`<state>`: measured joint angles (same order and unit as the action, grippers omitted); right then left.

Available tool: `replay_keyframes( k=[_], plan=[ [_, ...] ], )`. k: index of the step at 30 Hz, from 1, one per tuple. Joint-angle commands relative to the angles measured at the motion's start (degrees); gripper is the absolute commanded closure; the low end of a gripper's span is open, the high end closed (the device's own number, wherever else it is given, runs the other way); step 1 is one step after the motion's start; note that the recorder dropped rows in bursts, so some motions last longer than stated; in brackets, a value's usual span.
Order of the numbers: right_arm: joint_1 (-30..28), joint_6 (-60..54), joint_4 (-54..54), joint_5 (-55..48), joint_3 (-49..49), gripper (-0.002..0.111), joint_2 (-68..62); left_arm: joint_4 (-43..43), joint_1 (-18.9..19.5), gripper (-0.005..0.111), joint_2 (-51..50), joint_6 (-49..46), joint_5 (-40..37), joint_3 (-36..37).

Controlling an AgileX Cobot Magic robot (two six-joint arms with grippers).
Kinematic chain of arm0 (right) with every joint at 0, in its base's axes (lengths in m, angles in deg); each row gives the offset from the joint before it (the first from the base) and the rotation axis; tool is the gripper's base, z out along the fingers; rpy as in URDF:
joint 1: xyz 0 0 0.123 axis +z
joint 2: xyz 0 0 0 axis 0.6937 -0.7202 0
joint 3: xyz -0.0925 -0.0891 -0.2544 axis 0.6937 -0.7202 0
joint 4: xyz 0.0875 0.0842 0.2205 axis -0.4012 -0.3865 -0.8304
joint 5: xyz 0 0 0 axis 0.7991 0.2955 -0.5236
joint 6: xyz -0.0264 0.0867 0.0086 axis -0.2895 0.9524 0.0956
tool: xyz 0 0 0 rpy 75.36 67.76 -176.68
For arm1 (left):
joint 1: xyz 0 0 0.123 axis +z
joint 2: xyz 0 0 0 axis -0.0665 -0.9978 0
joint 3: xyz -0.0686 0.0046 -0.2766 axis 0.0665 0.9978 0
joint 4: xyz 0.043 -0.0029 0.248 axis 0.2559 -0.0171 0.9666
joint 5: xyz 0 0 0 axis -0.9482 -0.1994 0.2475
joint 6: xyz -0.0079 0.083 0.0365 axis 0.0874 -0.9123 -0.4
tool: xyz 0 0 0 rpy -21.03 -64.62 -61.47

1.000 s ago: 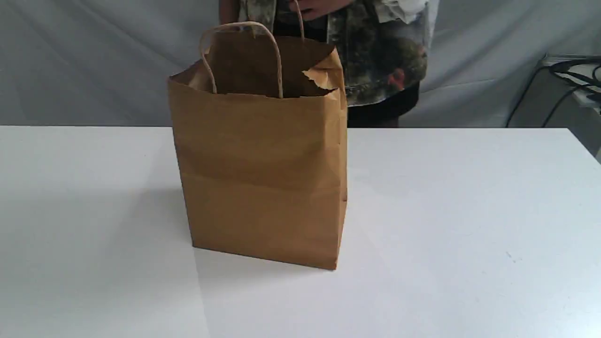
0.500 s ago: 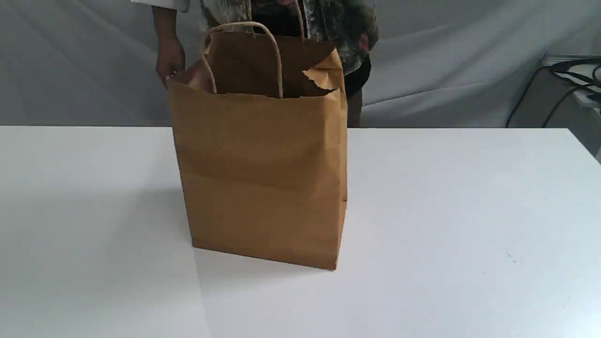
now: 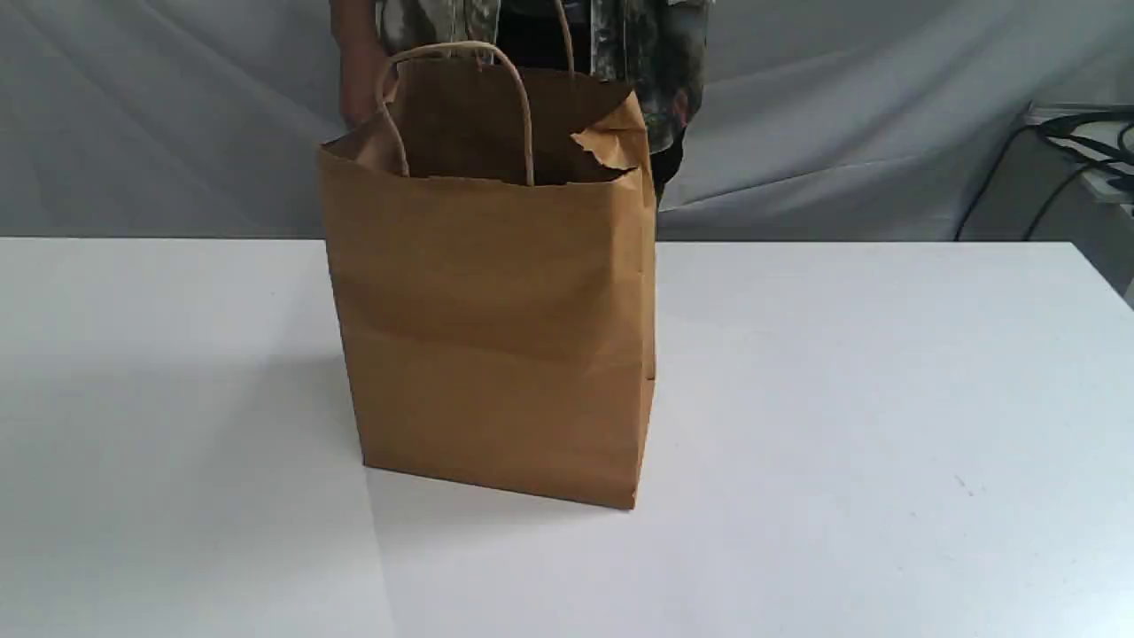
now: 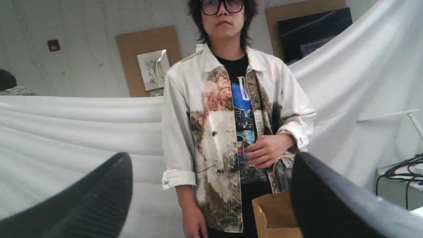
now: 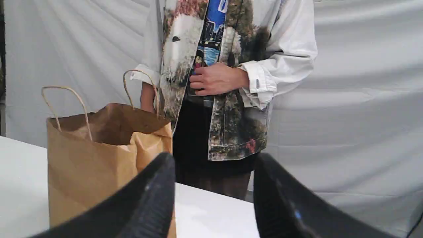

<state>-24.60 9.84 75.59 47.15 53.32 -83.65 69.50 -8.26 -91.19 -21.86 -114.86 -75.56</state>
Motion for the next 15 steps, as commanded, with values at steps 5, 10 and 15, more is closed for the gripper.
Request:
replay_keyframes(
  k=[5, 10, 15],
  plan=[
    [0.1, -0.5, -2.4, 11.9, -14.6, 0.069, 0.2, 0.0, 0.2, 0.038, 0.0, 0.7, 0.0, 0.2],
    [0.1, -0.5, -4.0, 12.3, -20.8, 0.069, 0.2, 0.0, 0.2, 0.038, 0.0, 0.7, 0.0, 0.2],
    [0.1, -0.5, -4.7, 16.8, -27.2, 0.069, 0.2, 0.0, 0.2, 0.038, 0.0, 0.7, 0.0, 0.2]
  ],
)
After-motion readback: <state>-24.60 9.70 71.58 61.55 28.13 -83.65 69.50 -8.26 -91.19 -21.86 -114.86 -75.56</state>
